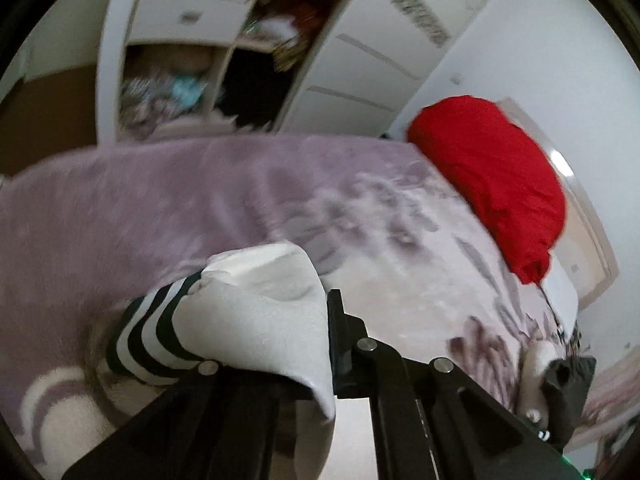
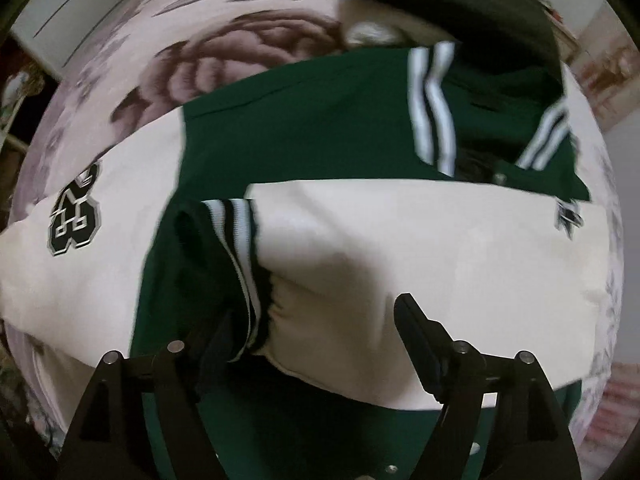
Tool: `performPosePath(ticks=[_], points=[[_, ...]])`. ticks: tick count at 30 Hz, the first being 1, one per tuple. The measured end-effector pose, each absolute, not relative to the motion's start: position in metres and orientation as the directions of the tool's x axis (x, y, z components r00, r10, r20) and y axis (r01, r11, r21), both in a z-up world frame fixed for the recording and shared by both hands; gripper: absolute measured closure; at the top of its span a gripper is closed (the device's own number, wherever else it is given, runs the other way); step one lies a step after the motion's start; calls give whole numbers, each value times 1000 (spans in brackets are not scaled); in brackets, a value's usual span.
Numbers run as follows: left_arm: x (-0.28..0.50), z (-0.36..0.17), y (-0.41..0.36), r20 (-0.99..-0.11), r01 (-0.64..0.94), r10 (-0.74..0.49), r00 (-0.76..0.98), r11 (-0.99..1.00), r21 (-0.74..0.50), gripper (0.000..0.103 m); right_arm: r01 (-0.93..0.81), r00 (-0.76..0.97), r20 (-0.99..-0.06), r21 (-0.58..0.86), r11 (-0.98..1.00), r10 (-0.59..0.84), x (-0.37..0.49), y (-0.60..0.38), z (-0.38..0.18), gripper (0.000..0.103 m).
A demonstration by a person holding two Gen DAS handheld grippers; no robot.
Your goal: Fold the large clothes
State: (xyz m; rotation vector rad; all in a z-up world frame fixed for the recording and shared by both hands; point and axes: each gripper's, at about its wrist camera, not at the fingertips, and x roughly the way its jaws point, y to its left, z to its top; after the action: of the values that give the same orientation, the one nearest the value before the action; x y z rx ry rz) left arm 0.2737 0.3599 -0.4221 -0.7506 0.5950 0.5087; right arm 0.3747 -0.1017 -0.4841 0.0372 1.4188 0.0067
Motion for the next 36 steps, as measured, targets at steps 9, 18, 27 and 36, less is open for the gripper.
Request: performPosePath(ticks=[9, 18, 27, 36], points=[[292, -314, 236, -540, -406, 154, 828, 829, -385, 103, 98, 179, -949, 280, 955, 260, 346, -170, -457, 23], [332, -316, 6, -591, -62, -163, 790, 938, -342, 103, 304, 144, -979, 183, 935, 145, 307, -335, -477, 23], [353, -418, -267, -846, 250, -246, 472, 958, -139, 98, 535, 113, -985, 168, 828, 127, 240, -511, -500, 23], [322, -450, -344, -903, 500, -154, 402, 863, 76, 17, 658, 159, -949, 308, 687, 273, 185, -594, -508, 23]])
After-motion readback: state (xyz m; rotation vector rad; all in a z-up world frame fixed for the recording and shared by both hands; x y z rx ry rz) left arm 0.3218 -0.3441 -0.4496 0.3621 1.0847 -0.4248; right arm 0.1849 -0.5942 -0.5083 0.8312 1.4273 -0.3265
